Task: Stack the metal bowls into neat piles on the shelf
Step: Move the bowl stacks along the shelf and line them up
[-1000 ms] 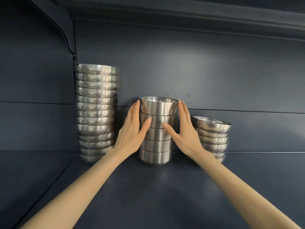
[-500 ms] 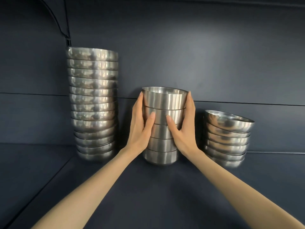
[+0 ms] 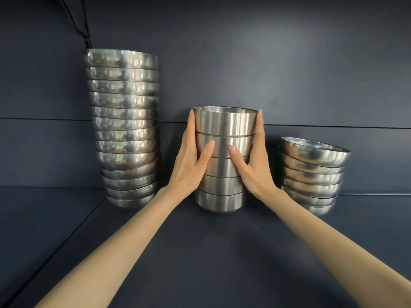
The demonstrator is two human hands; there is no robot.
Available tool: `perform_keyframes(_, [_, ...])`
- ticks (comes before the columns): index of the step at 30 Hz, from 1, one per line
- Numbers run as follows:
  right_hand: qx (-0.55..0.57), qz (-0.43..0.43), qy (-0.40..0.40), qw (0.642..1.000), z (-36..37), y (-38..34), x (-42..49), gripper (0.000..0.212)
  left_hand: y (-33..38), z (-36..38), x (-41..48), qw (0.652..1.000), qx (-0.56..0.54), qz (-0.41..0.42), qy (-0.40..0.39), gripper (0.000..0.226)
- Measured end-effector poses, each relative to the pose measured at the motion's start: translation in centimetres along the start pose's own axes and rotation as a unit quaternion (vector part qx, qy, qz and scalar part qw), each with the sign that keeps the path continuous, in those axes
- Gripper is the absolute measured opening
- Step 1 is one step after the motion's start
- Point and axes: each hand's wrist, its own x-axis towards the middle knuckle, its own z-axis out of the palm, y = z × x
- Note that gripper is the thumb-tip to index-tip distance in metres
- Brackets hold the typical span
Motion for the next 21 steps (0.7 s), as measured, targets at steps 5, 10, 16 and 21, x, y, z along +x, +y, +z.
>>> perform_keyframes(5, [0.003,-0.001,-0.022,1.000,-0.3,0.2,0.1,0.081,0.0,-0.1,0.1,1.000,0.003,0.005,-0.007,0.071])
perform_keyframes(10, [-0.005,-0.007,-0.033,0.999,-0.4,0.5,0.3,0.082,0.0,-0.1,0.1,1.000,0.007,0.006,-0.013,0.070])
perform_keyframes(16, [0.006,-0.008,-0.033,0.999,-0.3,0.5,0.3,0.083,0.0,-0.3,0.4,1.000,0.014,0.015,-0.022,0.071])
perform_keyframes(21, [0.018,-0.007,-0.029,0.999,-0.3,-0.3,0.8,0.084,0.6,-0.7,1.1,1.000,0.009,0.018,-0.020,0.072])
